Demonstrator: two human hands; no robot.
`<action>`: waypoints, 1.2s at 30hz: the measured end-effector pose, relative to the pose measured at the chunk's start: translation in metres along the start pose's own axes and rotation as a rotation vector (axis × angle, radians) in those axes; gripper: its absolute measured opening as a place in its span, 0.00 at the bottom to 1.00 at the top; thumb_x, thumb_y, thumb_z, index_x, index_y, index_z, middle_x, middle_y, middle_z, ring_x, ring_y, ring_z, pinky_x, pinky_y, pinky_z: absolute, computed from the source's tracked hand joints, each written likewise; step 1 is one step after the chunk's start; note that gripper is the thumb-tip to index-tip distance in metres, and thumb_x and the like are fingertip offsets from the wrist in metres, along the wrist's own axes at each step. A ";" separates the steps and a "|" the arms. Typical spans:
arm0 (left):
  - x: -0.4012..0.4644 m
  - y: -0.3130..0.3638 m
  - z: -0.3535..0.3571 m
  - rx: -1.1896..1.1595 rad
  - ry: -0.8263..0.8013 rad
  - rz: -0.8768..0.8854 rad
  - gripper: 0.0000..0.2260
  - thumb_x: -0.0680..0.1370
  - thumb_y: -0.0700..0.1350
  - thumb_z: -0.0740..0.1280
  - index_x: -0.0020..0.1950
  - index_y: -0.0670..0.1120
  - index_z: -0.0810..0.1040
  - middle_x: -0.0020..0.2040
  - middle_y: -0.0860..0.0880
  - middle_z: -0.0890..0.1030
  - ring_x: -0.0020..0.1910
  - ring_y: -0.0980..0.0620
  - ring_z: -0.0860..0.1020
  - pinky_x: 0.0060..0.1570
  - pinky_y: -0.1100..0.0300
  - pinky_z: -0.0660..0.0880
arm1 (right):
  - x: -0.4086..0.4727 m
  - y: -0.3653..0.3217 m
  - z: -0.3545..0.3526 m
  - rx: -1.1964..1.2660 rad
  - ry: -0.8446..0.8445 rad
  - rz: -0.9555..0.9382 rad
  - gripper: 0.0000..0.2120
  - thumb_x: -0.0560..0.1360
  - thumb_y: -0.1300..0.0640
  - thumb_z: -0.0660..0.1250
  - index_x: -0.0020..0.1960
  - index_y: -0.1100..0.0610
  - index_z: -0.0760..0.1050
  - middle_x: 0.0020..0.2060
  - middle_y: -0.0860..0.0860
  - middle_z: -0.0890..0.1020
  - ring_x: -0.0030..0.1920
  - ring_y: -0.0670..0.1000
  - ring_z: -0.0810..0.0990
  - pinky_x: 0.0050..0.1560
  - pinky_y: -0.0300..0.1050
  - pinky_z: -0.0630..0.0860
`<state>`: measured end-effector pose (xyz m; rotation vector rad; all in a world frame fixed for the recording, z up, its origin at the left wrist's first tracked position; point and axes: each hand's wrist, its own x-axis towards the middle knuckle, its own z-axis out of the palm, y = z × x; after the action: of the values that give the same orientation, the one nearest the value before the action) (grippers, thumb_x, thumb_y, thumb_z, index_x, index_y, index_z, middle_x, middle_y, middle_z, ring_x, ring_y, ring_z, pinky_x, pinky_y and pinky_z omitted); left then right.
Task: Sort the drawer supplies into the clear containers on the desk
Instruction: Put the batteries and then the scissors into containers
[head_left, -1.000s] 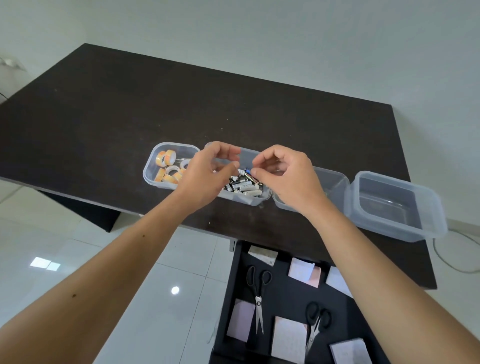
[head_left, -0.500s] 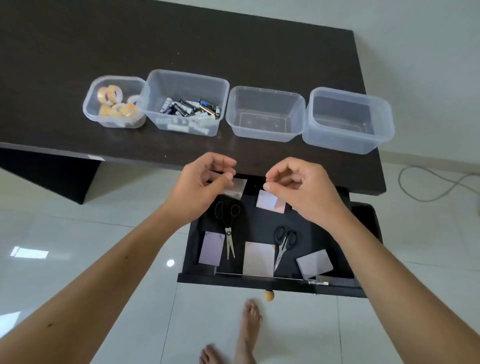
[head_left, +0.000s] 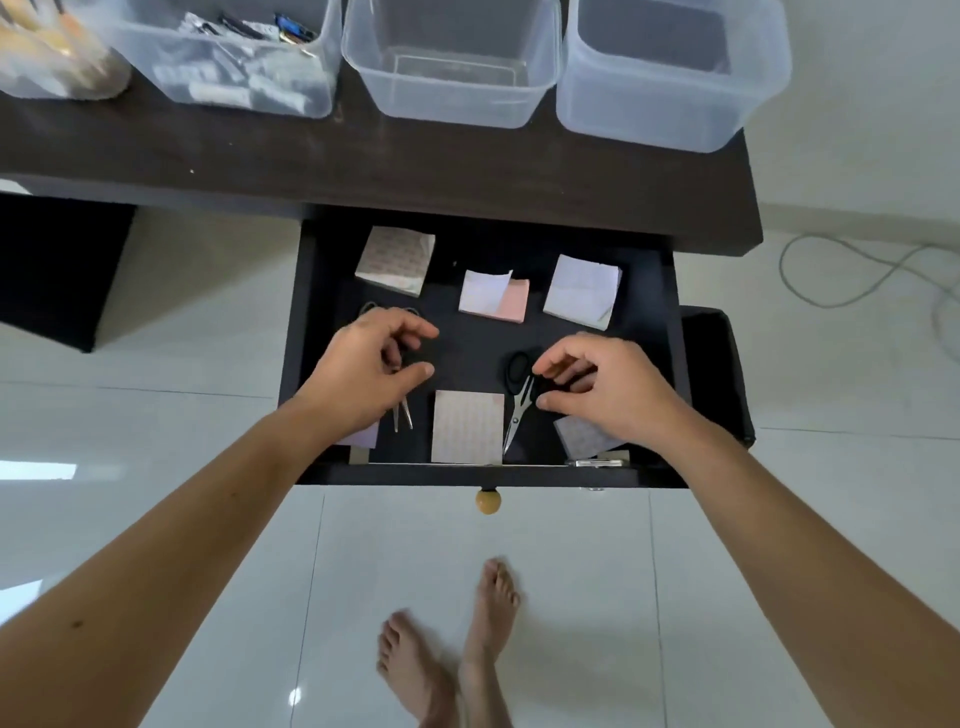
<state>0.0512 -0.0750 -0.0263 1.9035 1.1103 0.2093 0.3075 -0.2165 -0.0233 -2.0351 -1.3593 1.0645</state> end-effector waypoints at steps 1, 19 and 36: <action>0.001 -0.003 -0.001 0.028 0.046 -0.022 0.19 0.76 0.41 0.78 0.65 0.53 0.80 0.54 0.51 0.78 0.43 0.56 0.76 0.49 0.62 0.79 | 0.004 0.001 0.002 -0.032 -0.018 -0.011 0.17 0.69 0.61 0.84 0.53 0.46 0.85 0.52 0.44 0.84 0.51 0.44 0.84 0.51 0.41 0.83; 0.021 -0.013 0.012 0.099 0.130 -0.320 0.47 0.72 0.41 0.82 0.84 0.41 0.56 0.77 0.38 0.68 0.75 0.40 0.71 0.76 0.49 0.69 | 0.028 0.011 0.007 -0.204 -0.105 -0.036 0.35 0.68 0.59 0.85 0.71 0.42 0.77 0.53 0.41 0.69 0.47 0.38 0.72 0.49 0.30 0.68; 0.016 -0.012 0.008 -0.167 0.178 -0.228 0.30 0.74 0.33 0.77 0.70 0.51 0.70 0.53 0.56 0.78 0.48 0.57 0.79 0.50 0.63 0.79 | 0.028 0.010 0.007 0.124 -0.049 -0.020 0.30 0.71 0.68 0.79 0.60 0.37 0.78 0.51 0.47 0.82 0.46 0.56 0.83 0.50 0.54 0.83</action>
<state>0.0573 -0.0654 -0.0442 1.6207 1.3745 0.3380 0.3135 -0.1950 -0.0446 -1.9139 -1.3014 1.1676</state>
